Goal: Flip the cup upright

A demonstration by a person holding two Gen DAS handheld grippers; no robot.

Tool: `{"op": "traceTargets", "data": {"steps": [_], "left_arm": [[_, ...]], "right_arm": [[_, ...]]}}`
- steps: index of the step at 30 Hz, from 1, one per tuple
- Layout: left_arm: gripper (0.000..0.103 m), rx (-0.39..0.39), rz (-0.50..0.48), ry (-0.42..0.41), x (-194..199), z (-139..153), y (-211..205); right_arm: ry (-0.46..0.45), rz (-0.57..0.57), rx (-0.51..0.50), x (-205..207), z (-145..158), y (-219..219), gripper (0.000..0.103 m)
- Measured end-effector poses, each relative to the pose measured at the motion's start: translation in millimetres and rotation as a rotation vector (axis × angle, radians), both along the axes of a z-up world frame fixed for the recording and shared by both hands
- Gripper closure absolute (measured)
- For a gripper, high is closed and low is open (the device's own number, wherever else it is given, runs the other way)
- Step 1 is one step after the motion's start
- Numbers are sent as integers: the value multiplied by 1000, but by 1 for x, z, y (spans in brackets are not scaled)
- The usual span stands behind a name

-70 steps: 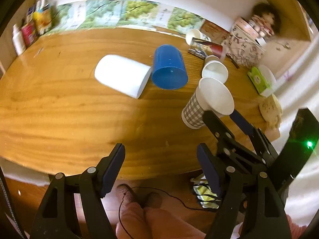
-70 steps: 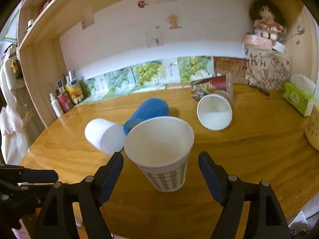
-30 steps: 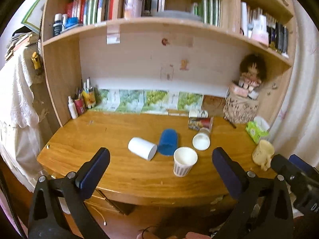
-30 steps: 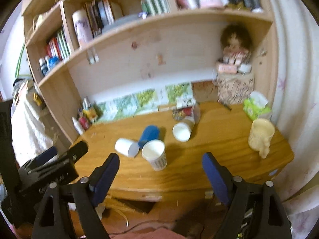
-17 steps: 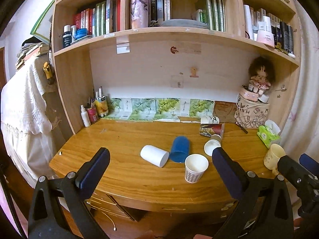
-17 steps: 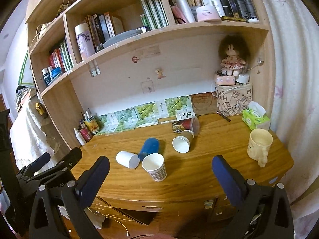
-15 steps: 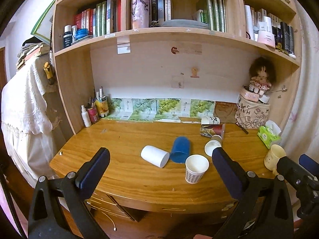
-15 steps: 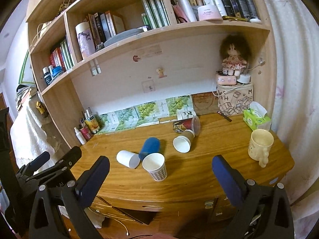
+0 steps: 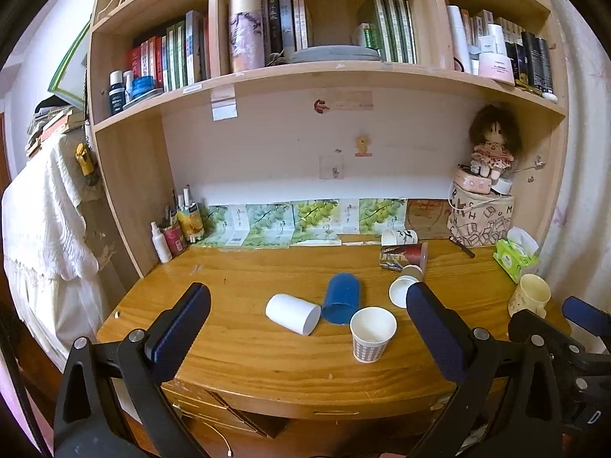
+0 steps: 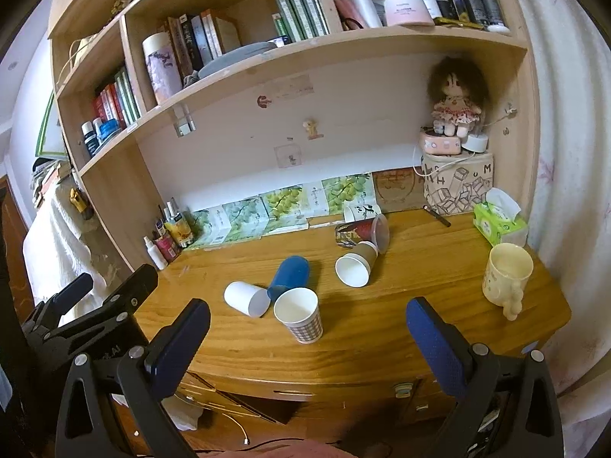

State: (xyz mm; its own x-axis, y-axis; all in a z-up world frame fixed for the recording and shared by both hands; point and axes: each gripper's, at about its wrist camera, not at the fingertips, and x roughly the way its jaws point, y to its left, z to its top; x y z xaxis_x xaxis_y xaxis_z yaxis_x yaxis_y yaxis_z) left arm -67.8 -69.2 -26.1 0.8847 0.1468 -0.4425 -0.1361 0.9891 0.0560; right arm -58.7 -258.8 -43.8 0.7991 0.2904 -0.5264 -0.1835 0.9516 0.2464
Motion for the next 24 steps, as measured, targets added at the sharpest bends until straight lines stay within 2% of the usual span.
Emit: {"op": "traceTargets", "data": {"steps": [24], "left_arm": [[0, 6, 13, -14, 15, 1, -6]], "right_arm": [[38, 12, 27, 23, -7, -16, 0]]}}
